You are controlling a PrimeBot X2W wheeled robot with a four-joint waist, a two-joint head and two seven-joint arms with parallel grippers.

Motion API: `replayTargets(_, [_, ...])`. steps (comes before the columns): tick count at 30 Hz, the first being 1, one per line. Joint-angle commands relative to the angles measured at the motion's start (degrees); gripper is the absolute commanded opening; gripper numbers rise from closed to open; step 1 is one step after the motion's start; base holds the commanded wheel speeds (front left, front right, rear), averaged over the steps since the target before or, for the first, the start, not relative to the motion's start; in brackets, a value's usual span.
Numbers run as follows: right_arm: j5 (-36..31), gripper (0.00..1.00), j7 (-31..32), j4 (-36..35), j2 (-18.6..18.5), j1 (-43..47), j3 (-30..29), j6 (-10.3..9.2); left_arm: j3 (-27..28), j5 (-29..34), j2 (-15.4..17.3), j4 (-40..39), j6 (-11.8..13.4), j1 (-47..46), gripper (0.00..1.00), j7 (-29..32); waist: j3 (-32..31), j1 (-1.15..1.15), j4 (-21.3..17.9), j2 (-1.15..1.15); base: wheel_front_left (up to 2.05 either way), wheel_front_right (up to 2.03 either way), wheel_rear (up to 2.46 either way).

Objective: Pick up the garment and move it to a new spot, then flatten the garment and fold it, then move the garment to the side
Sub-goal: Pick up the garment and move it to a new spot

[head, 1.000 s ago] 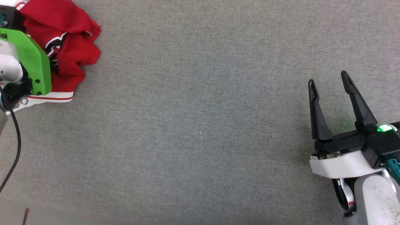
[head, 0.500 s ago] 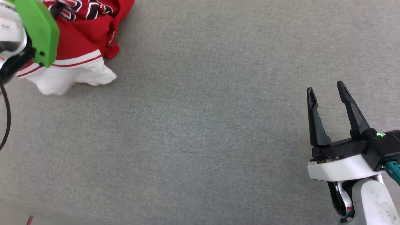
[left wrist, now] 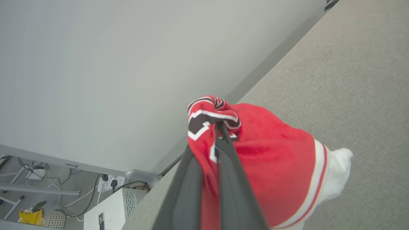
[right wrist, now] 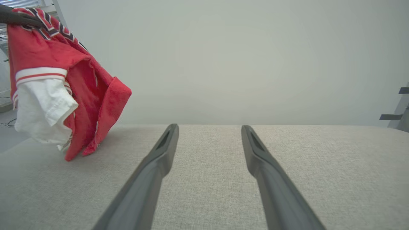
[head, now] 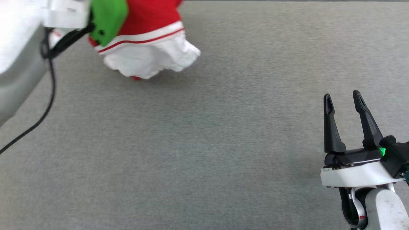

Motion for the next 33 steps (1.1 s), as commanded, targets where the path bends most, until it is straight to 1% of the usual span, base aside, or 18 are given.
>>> replayTargets(1, [0.6, 1.0, -0.27, 0.18, -0.1, 0.77, -0.2, -0.05, -0.69, 0.12, -1.57, -0.45, 0.14, -1.86, 0.0, 0.28, -1.59, 0.0, -4.4, 0.0, 0.0, 0.0, 0.0])
replayTargets(6, [2.1, 1.0, -0.27, 0.25, -0.1, 0.91, -0.86, -0.05, -3.53, 0.37, -6.9, -1.49, 0.14, -4.05, 0.0, 0.16, -1.09, 0.0, -7.83, 0.0, 0.0, 0.0, 0.0])
replayTargets(9, [2.77, 1.0, -0.27, 0.21, -0.1, 0.94, -1.28, -0.05, -5.13, 1.05, -10.23, -2.06, 0.14, -3.54, 0.0, -0.34, -0.56, 0.0, -9.04, 0.0, 0.0, 0.0, 0.0])
replayTargets(11, [3.23, 1.0, -0.27, 0.24, -0.1, 0.99, -1.5, -0.05, -6.04, 2.03, -12.68, -2.28, 0.14, -1.57, 0.0, -0.74, -0.31, 0.0, -9.61, 0.0, 0.0, 0.0, 0.0])
replayTargets(15, [3.73, 1.0, -0.27, 0.36, -0.1, 0.84, -1.7, -0.05, -6.71, 2.85, -17.52, -1.8, 0.14, 5.46, 0.0, -1.48, 0.14, 0.0, -10.22, 0.0, 0.0, 0.0, 0.0])
replayTargets(18, [3.85, 1.0, -0.27, 0.43, -0.1, 0.61, -1.68, -0.05, -6.79, 5.71, -20.77, -1.04, 0.14, 12.72, 0.0, -0.37, 0.41, 0.0, -10.46, 0.0, 0.0, 0.0, 0.0])
replayTargets(20, [3.89, 1.0, -0.27, 0.43, -0.1, 0.49, -1.68, -0.05, -6.8, 7.67, -22.39, -0.47, 0.14, 17.07, 0.0, 0.32, 0.55, 0.0, -10.52, 0.0, 0.0, 0.0, 0.0])
replayTargets(26, [3.81, 1.0, -0.27, 0.61, -0.09, 0.3, -1.67, -0.05, -6.81, 9.69, -25.84, 2.01, 0.14, 27.01, 0.0, 1.5, 0.99, 0.0, -10.26, 0.0, 0.0, 0.0, 0.0])
replayTargets(31, [3.85, 1.0, -0.27, 0.81, -0.09, 0.15, -1.4, -0.05, -6.82, 10.42, -27.09, 4.25, 0.14, 31.47, 0.0, 1.93, 1.17, 0.0, -10.3, 0.0, 0.0, 0.0, 0.0])
replayTargets(33, [3.83, 1.0, -0.27, 0.94, -0.09, 0.3, -1.54, -0.05, -6.82, 10.34, -27.56, 4.91, 0.14, 32.09, 0.0, 0.89, 0.91, 0.0, -10.06, 0.0, 0.0, 0.0, 0.0])
